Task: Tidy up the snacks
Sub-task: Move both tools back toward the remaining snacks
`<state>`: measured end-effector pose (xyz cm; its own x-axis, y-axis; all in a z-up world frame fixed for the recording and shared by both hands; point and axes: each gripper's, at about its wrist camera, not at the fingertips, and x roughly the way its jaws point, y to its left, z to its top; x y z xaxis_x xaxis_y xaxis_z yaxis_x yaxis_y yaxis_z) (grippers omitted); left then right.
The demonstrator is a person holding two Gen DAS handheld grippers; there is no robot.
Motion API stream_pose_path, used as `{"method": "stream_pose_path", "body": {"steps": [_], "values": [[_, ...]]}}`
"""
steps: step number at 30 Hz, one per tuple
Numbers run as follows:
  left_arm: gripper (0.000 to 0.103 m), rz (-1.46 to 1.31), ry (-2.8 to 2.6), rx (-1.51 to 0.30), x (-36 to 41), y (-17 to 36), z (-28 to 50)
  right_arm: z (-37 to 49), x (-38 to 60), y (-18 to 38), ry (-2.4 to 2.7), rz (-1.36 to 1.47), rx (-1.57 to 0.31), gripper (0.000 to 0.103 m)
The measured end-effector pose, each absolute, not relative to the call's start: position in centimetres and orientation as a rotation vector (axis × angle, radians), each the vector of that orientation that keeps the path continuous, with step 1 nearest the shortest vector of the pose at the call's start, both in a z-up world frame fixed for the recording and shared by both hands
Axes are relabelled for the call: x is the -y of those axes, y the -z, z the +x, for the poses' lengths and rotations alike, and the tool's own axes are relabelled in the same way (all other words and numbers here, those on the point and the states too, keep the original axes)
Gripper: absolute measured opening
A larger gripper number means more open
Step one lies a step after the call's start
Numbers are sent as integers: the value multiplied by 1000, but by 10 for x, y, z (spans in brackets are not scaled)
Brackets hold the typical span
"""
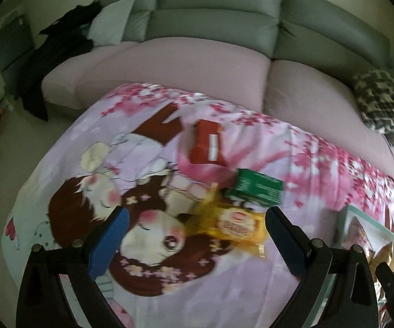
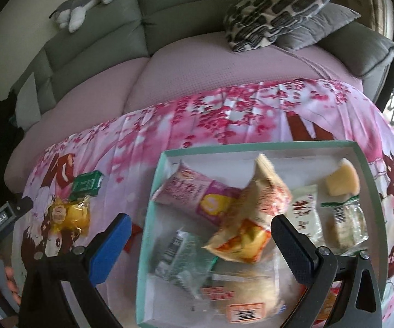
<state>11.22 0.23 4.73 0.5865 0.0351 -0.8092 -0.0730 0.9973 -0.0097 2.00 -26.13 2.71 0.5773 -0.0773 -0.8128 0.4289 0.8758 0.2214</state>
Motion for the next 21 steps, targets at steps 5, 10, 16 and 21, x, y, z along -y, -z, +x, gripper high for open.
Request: {"method": "stream_pose_path", "body": {"steps": [5, 10, 16, 21], "values": [[100, -80, -98, -949, -26, -46, 113, 30, 242, -26, 281, 401, -927, 103], [100, -103, -102, -959, -39, -43, 112, 39, 222, -25, 243, 401, -935, 103], [100, -135, -114, -971, -58, -39, 110, 52, 198, -21, 206, 399, -951, 103], [100, -163, -125, -985, -74, -35, 110, 62, 180, -15, 170, 388, -974, 103]]}}
